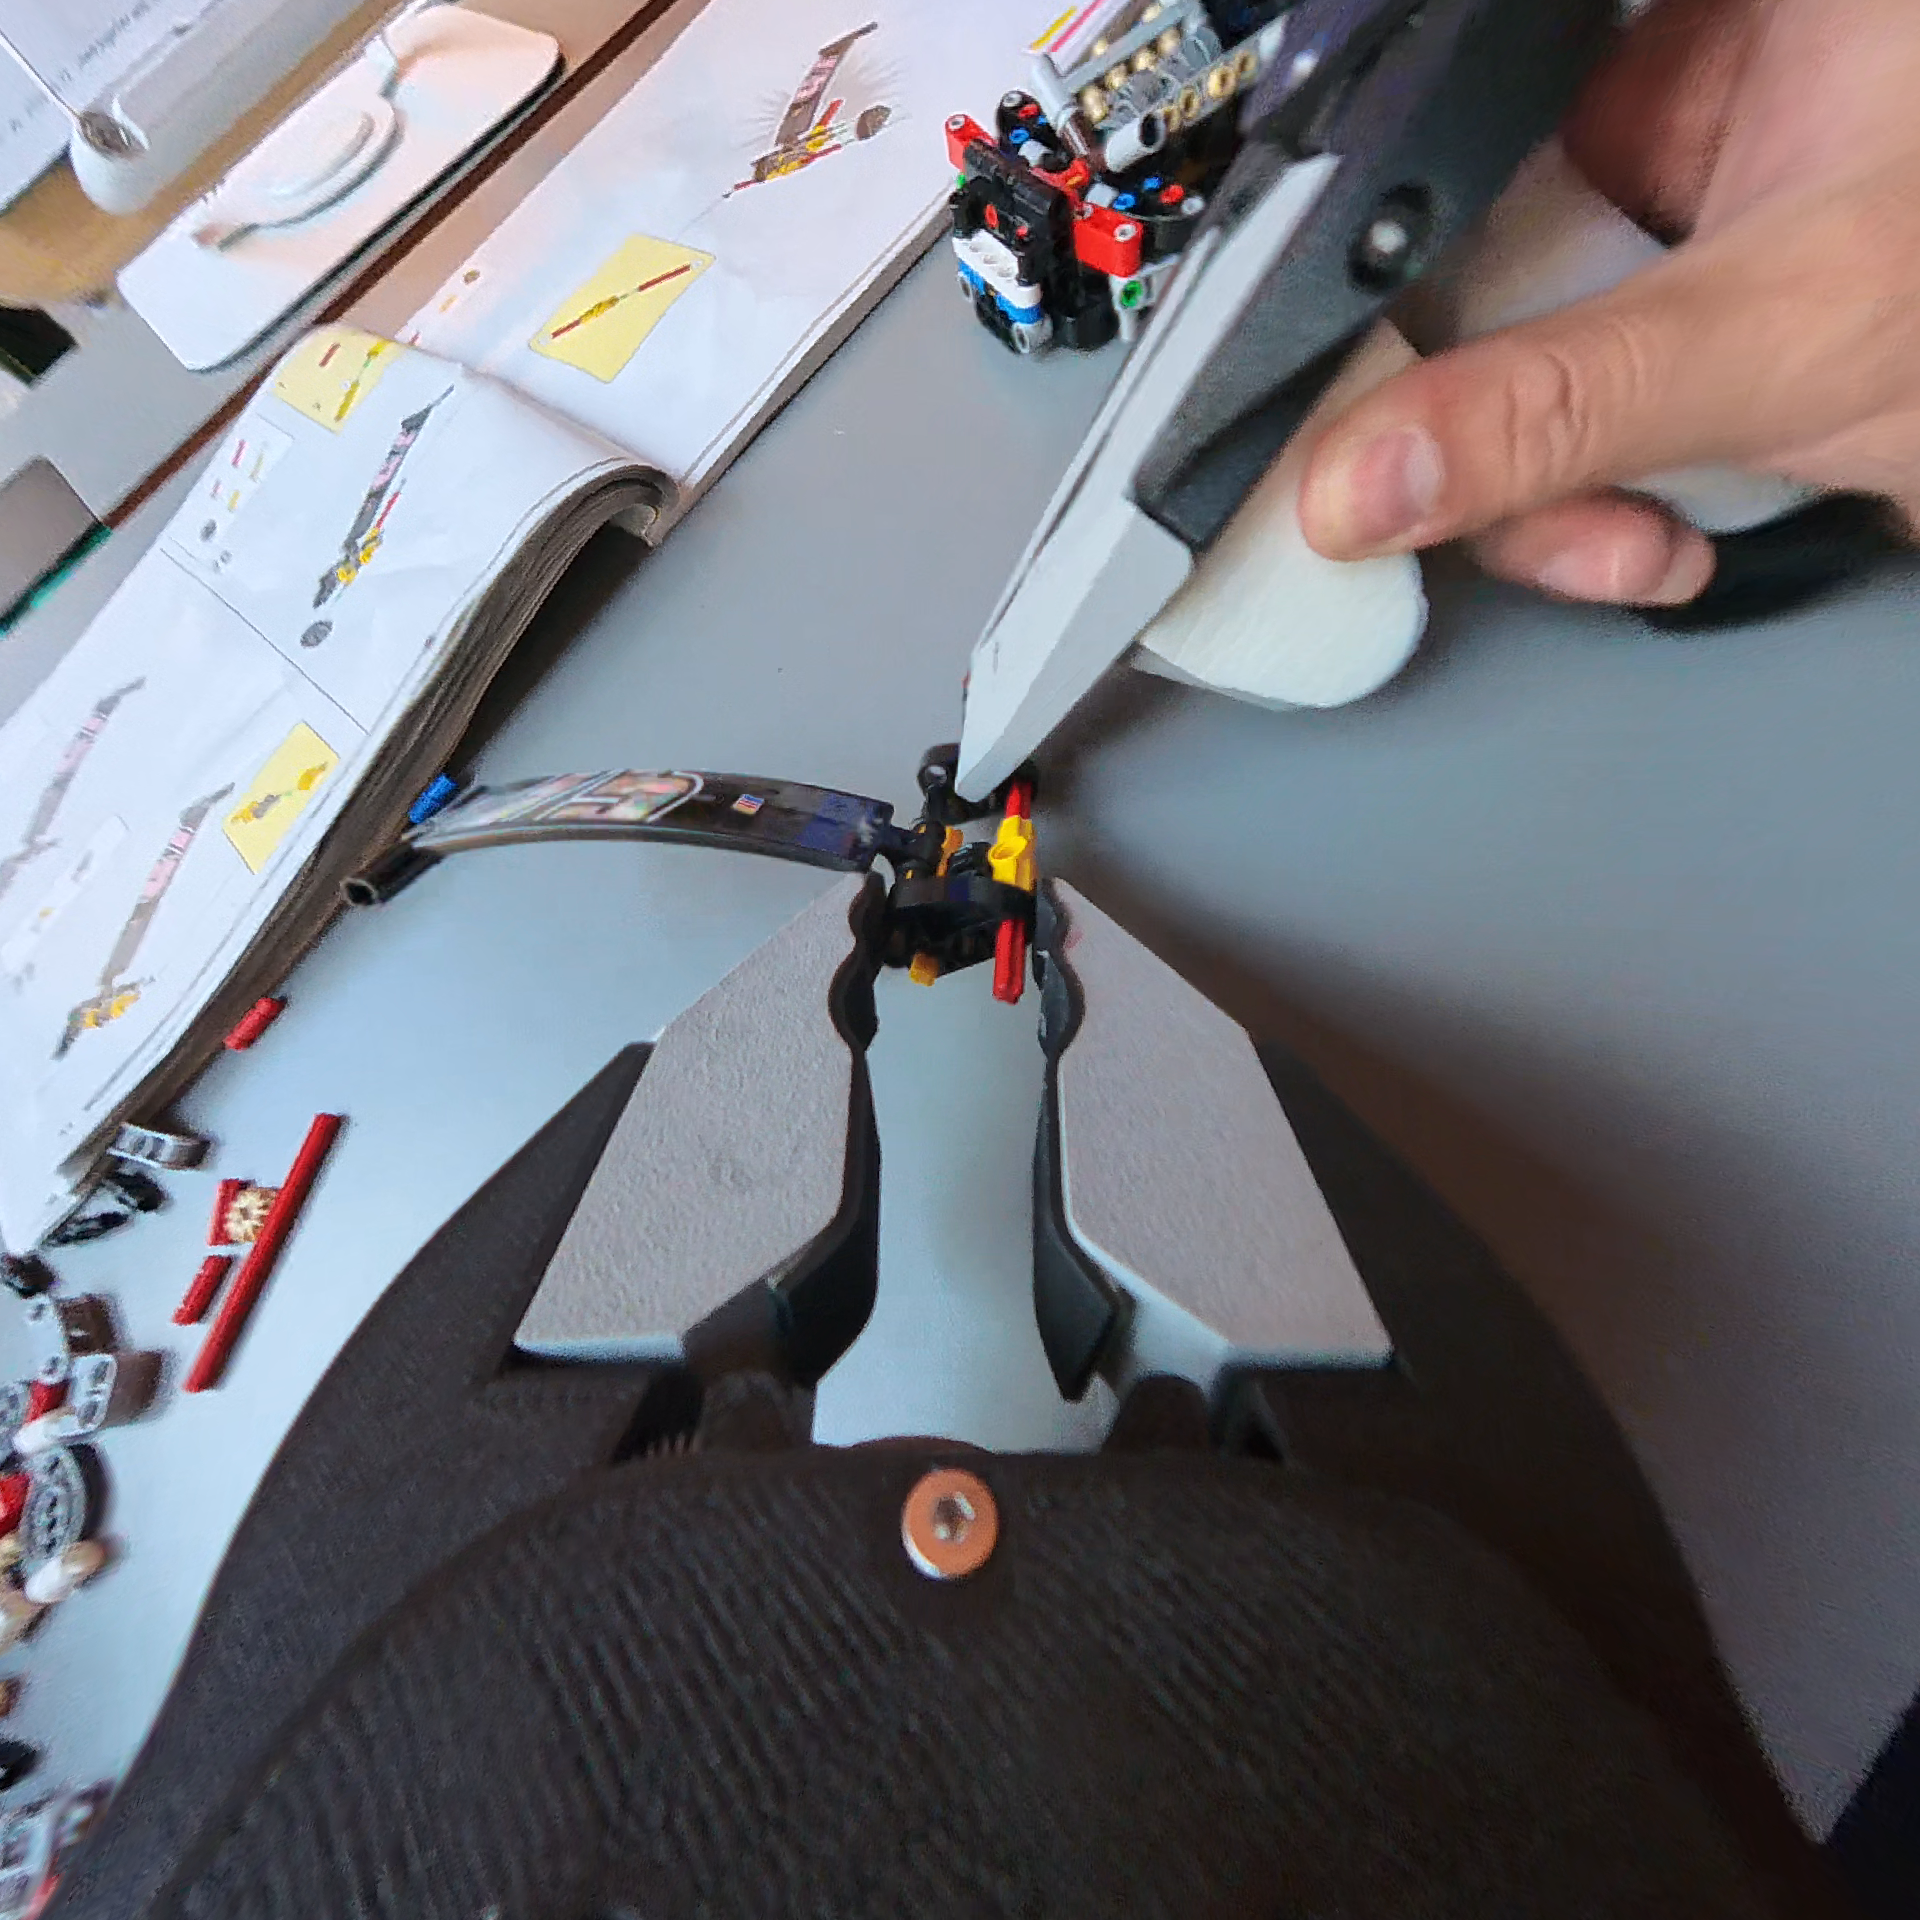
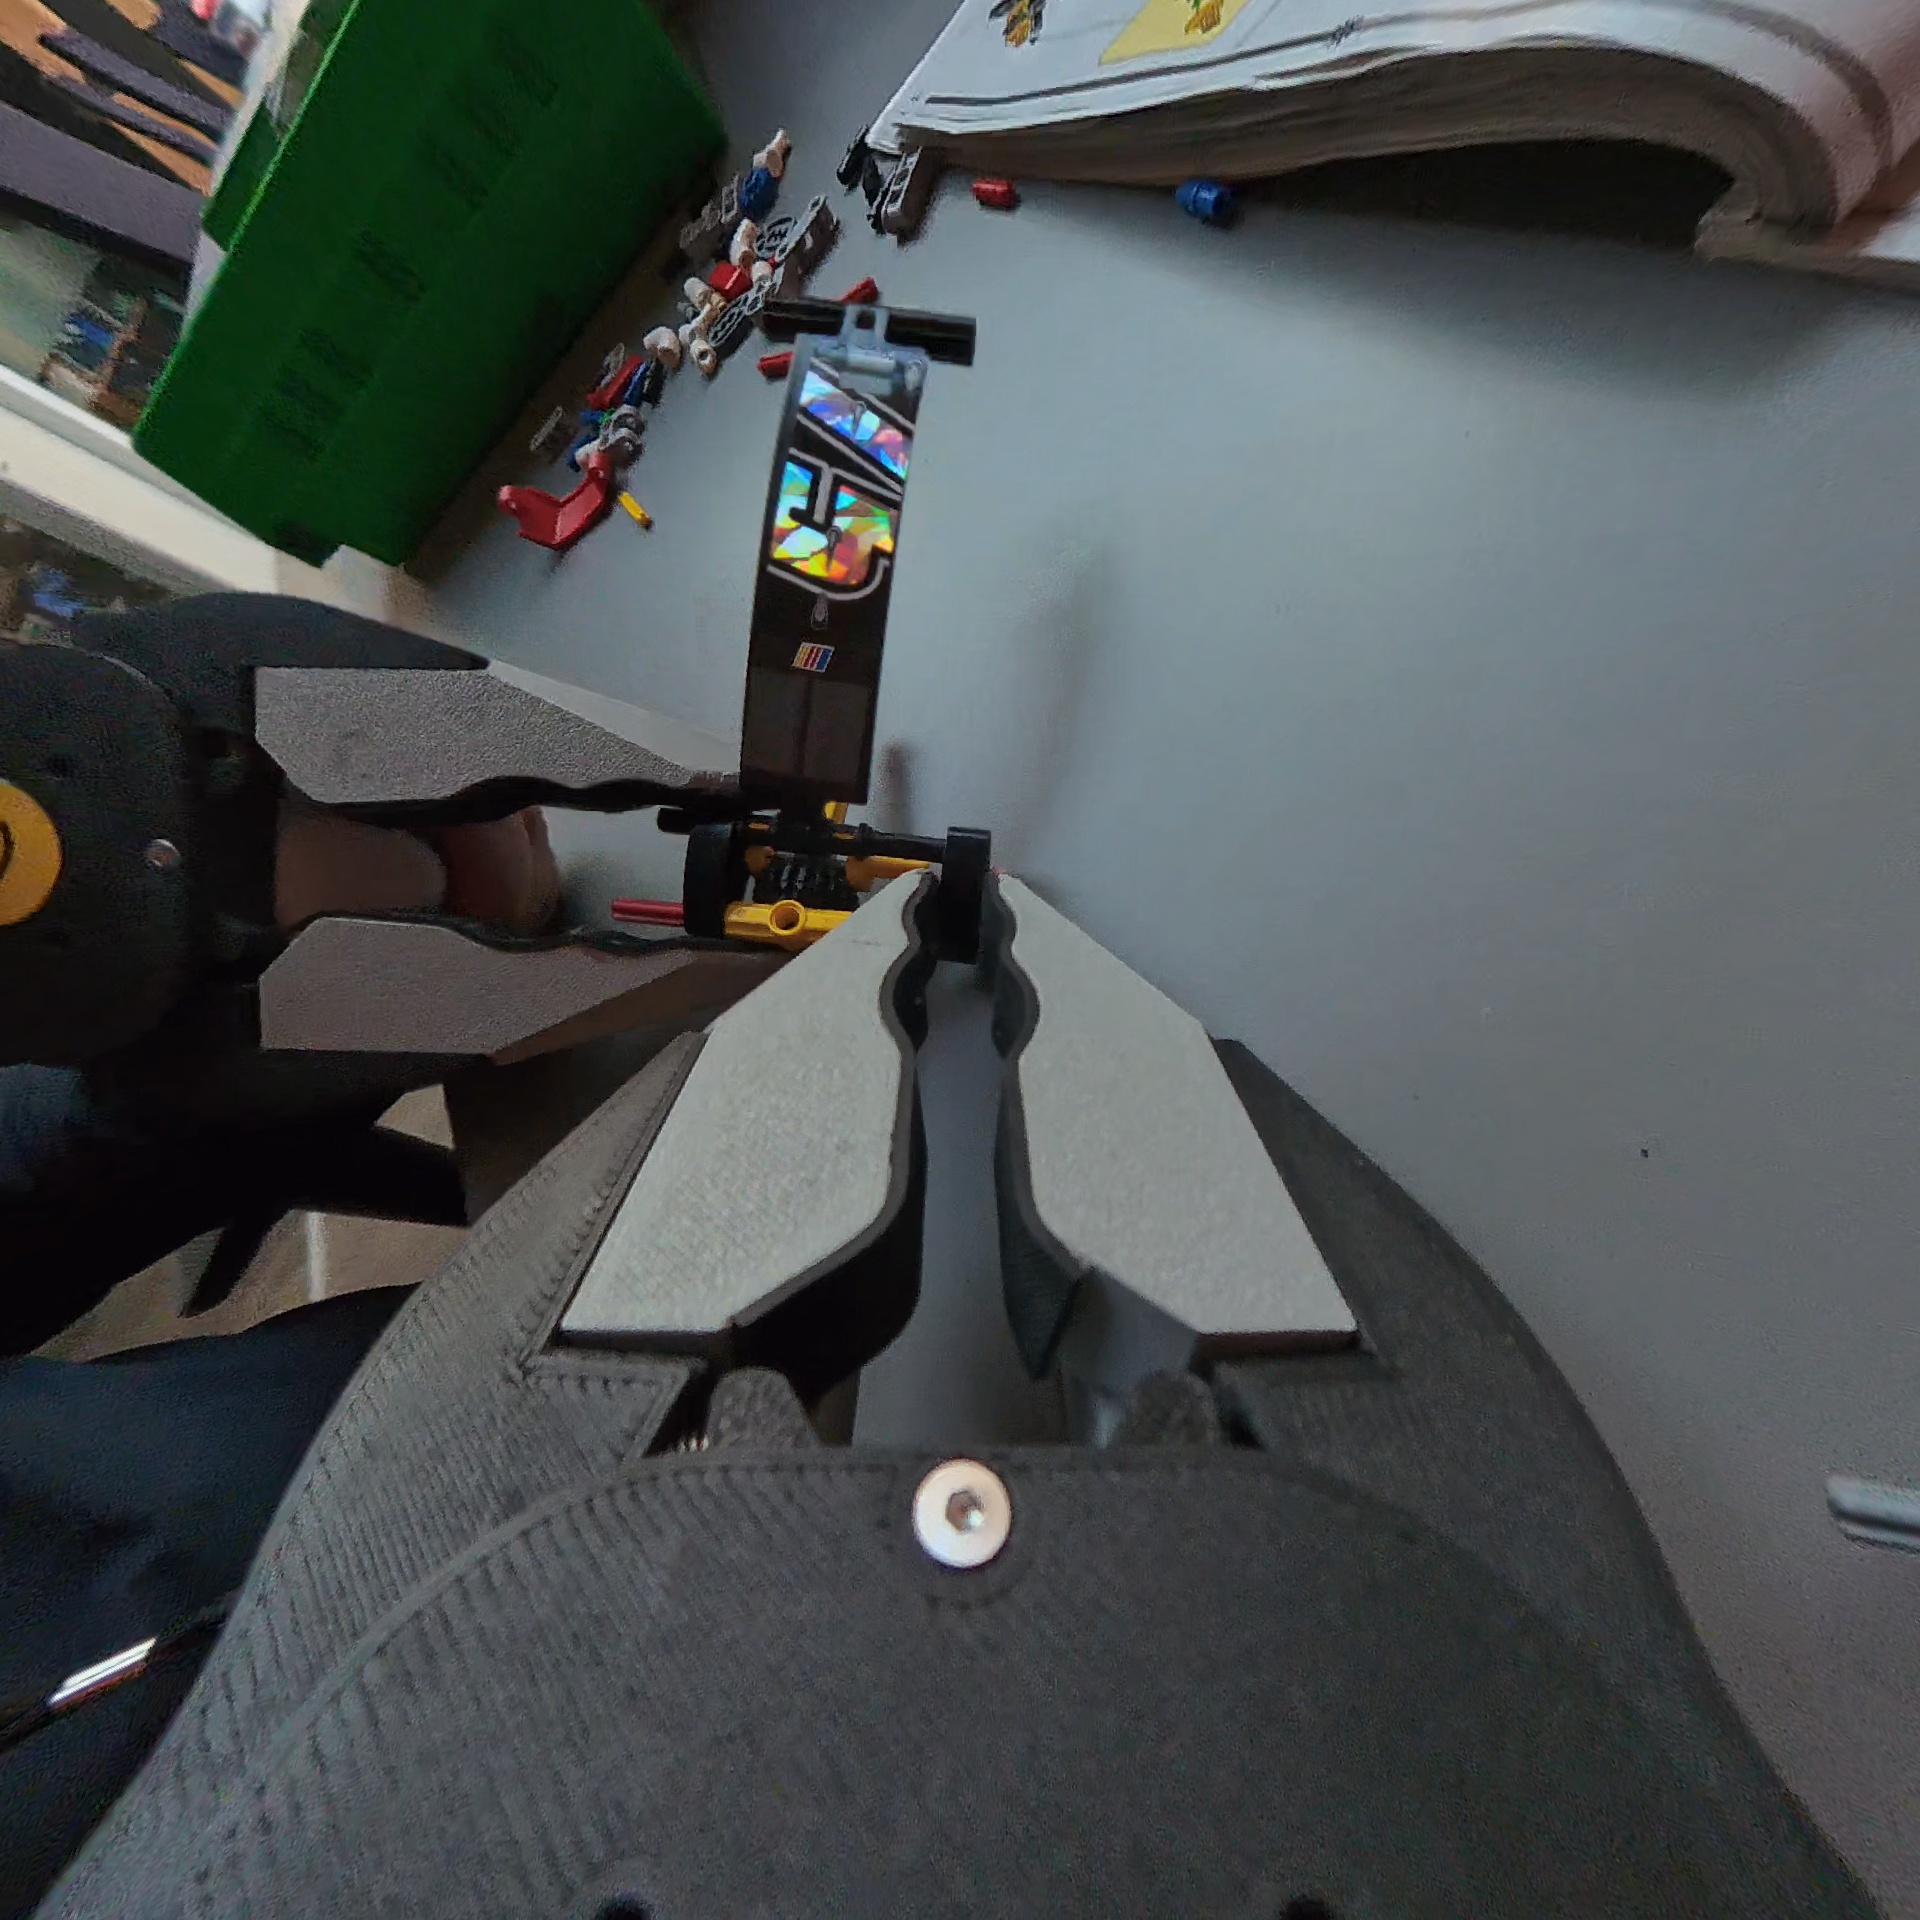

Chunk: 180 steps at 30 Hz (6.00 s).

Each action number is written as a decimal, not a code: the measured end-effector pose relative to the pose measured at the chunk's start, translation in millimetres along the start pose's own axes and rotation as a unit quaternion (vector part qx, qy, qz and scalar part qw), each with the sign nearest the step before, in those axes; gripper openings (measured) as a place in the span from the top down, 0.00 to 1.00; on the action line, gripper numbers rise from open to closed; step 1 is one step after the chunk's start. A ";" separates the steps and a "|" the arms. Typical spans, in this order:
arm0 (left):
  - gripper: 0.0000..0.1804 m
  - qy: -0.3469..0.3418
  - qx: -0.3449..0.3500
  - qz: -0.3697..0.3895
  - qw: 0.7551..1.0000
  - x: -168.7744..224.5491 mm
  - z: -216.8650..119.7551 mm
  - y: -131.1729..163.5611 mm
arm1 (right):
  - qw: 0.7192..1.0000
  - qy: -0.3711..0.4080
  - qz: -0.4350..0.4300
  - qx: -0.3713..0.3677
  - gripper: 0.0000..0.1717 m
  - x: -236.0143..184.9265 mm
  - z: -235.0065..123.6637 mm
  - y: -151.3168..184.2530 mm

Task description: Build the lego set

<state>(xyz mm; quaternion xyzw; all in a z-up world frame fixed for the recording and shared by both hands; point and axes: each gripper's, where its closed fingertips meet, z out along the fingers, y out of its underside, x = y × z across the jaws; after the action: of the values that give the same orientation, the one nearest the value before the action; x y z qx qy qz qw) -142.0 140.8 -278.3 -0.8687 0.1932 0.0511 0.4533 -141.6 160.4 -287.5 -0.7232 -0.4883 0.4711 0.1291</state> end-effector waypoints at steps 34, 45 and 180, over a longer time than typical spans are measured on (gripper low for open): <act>0.86 0.033 0.003 -0.025 0.999 -3.3 -1.5 3.3 | 0.991 -0.004 -0.122 -0.056 0.96 -3.2 6.9 3.3; 0.86 0.068 -0.002 -0.045 0.997 -7.6 -4.3 -5.2 | 0.992 -0.100 -0.013 -0.080 0.96 -8.0 10.7 2.0; 0.81 0.177 -0.056 0.052 0.981 -25.2 -25.4 5.2 | 0.898 -0.120 -0.417 -0.076 0.97 -23.3 -7.0 8.4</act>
<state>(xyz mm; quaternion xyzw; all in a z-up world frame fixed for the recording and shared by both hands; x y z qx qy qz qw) -169.4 124.9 -260.8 -0.8767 0.3119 -0.0699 0.3595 -132.9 138.9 -276.3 -0.3987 -0.7910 0.4192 0.1989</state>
